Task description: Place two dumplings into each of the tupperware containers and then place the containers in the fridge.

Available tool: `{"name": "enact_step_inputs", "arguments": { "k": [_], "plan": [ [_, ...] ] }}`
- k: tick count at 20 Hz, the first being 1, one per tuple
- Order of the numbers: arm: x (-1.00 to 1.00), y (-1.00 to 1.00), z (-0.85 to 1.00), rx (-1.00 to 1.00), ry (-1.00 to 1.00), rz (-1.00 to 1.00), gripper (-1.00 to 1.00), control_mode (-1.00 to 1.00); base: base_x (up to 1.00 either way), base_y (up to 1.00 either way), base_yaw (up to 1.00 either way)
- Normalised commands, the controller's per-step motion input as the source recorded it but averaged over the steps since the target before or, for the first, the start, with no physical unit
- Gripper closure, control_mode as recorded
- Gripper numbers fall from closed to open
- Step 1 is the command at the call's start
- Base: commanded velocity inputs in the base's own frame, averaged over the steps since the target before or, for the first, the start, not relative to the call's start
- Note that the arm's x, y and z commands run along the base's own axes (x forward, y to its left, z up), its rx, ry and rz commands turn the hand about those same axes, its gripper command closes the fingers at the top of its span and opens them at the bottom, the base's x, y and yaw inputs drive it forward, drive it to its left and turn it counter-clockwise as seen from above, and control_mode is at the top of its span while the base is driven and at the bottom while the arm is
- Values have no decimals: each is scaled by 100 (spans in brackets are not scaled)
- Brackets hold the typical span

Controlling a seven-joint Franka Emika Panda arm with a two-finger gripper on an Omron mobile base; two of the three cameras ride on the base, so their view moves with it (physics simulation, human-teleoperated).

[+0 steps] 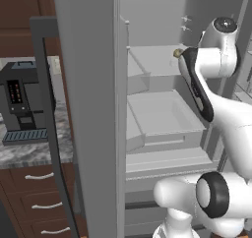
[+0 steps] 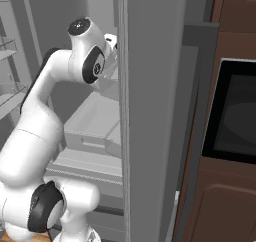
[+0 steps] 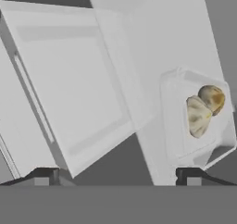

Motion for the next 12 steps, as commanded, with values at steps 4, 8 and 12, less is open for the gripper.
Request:
{"name": "enact_step_inputs", "arguments": {
  "k": [4, 8, 12],
  "plan": [
    [-100, 19, 24, 0, 18, 0, -100, -100, 0, 0, 0],
    [-100, 24, 5, 0, 14, 0, -100, -100, 0, 0, 0],
    [-100, 31, 1, 1, 21, -3, -100, -100, 0, 0, 0]
  ]
}}
